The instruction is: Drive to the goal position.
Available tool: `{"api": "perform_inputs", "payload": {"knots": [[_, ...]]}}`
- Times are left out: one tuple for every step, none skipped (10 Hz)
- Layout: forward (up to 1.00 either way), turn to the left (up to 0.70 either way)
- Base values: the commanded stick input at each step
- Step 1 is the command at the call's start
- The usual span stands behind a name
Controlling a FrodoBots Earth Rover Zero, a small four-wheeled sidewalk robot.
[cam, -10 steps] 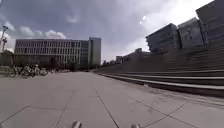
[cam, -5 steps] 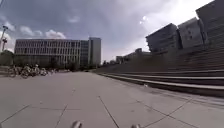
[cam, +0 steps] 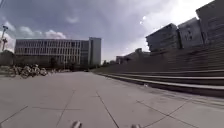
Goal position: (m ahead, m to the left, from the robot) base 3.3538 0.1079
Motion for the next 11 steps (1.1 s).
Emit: {"api": "perform_inputs", "payload": {"knots": [[0.00, 0.00], [0.00, 0.12], [0.00, 0.43], [0.00, 0.70], [0.00, 0.70], [0.00, 0.70], [0.00, 0.70], [0.00, 0.70], [0.00, 0.70], [0.00, 0.70], [0.00, 0.70]]}}
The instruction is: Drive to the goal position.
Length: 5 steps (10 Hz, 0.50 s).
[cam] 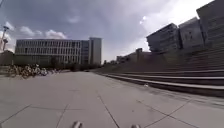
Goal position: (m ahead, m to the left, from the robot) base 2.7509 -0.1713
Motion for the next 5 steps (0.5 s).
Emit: {"api": "perform_inputs", "payload": {"knots": [[0.00, 0.70], [0.00, 0.70], [0.00, 0.70], [0.00, 0.70], [0.00, 0.70]]}}
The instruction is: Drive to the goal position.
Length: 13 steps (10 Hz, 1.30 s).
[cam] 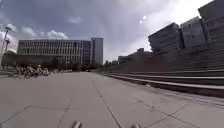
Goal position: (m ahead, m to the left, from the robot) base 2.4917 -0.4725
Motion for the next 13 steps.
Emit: {"api": "perform_inputs", "payload": {"knots": [[0.00, 0.70], [0.00, 0.70], [0.00, 0.70], [0.00, 0.70], [0.00, 0.70], [0.00, 0.70], [0.00, 0.70], [0.00, 0.70], [0.00, 0.70], [0.00, 0.70], [0.00, 0.70], [0.00, 0.32], [0.00, 0.00]]}}
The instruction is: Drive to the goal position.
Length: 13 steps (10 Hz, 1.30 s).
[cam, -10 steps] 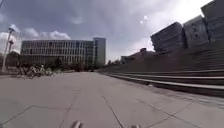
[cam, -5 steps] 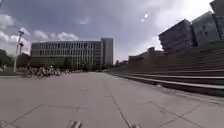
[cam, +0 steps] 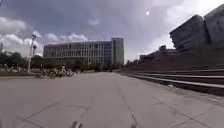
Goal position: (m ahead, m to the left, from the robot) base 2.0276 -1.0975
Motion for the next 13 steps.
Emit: {"api": "perform_inputs", "payload": {"knots": [[0.00, 0.00], [0.00, 0.00], [0.00, 0.00], [0.00, 0.00], [0.00, 0.00], [0.00, 0.00], [0.00, 0.00], [0.00, 0.00], [0.37, 0.00], [0.70, 0.00], [0.70, 0.00], [0.70, 0.00], [0.70, 0.00]]}}
